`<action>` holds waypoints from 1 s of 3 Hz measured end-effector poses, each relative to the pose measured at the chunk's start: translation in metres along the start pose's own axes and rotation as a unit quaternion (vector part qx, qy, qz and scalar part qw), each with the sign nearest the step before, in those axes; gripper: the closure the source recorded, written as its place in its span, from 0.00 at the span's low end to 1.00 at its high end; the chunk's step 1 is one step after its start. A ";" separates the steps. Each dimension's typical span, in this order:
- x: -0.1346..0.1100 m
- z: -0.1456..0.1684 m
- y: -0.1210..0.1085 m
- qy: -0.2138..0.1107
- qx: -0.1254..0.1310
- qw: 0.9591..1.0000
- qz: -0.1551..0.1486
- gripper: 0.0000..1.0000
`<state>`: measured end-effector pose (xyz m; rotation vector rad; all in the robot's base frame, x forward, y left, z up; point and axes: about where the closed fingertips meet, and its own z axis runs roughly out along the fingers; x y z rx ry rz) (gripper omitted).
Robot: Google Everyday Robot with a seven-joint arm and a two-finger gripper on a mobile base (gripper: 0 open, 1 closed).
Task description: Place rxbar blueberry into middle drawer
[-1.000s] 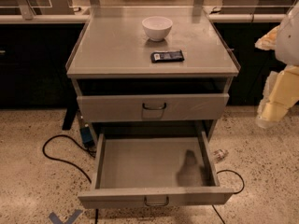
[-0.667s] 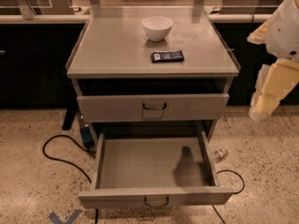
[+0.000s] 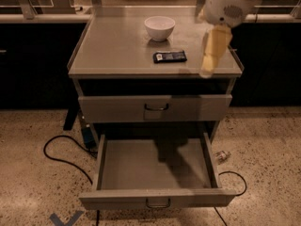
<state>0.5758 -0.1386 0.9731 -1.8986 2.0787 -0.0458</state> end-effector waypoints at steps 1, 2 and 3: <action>-0.028 -0.007 -0.025 -0.026 0.025 0.999 -0.012 0.00; -0.030 -0.006 -0.027 -0.028 0.028 0.999 -0.012 0.00; -0.019 -0.006 -0.041 -0.036 0.060 0.998 0.000 0.00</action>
Offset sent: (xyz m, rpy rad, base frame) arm 0.0258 0.0261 0.0136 0.0375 -0.0470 0.0296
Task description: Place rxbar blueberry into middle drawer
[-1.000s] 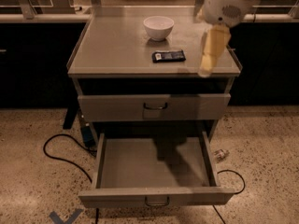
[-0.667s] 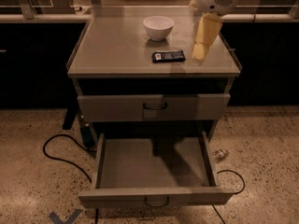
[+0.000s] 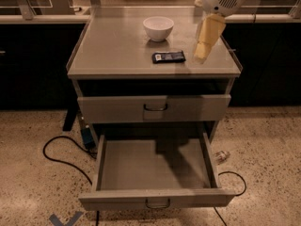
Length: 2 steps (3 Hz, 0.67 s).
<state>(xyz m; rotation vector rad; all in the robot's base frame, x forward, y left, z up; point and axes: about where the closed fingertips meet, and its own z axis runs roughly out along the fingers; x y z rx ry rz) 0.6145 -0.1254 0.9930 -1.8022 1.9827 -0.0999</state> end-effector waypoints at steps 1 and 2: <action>0.048 0.006 -0.046 -0.008 0.056 0.996 0.071 0.00; 0.107 0.032 -0.079 -0.013 0.054 0.990 0.131 0.00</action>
Offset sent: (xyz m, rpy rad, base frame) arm 0.2113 -0.2263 0.0425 0.3337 -0.1651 -0.4230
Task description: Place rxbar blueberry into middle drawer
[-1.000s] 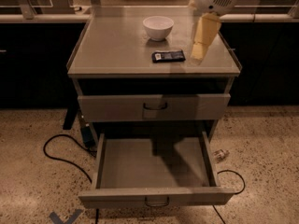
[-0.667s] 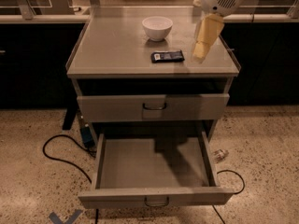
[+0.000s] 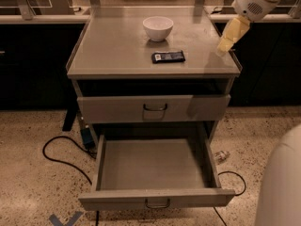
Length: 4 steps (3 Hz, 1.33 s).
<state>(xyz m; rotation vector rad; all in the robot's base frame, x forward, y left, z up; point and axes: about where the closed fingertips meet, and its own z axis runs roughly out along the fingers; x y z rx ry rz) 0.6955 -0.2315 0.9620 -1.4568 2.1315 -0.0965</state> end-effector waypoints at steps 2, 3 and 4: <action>0.004 0.026 -0.013 -0.008 -0.008 1.000 0.011 0.00; 0.001 0.043 -0.011 -0.010 -0.024 1.000 0.005 0.00; -0.036 0.102 0.015 -0.034 -0.095 0.994 -0.044 0.00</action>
Offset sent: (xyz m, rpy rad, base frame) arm 0.0209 -0.0038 -0.0180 0.0313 0.0136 -0.0081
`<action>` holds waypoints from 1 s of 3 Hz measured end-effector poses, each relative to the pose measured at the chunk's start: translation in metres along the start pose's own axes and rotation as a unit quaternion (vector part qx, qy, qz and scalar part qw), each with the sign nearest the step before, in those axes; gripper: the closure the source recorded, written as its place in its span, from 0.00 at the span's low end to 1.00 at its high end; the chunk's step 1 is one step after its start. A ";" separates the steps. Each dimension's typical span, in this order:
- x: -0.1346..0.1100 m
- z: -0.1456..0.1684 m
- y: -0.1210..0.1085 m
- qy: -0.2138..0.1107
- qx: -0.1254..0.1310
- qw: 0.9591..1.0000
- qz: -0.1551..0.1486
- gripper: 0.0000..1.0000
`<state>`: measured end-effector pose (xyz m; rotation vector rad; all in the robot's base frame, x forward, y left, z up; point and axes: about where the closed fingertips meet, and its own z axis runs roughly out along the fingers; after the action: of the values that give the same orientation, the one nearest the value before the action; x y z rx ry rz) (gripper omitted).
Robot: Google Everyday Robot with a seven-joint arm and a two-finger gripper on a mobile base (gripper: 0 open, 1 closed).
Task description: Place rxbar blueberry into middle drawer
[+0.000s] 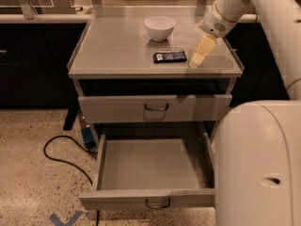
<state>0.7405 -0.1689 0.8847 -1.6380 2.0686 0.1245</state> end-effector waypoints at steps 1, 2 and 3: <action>-0.051 0.088 0.025 -0.017 -0.085 0.994 -0.063 0.00; -0.051 0.088 0.025 -0.017 -0.085 0.994 -0.063 0.00; -0.064 0.087 -0.001 -0.039 -0.044 0.997 -0.055 0.00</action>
Offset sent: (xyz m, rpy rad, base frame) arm 0.0066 0.0613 -0.0414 0.0135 0.0748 0.1499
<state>0.7792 -0.0806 0.8367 -1.7667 1.9354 0.2401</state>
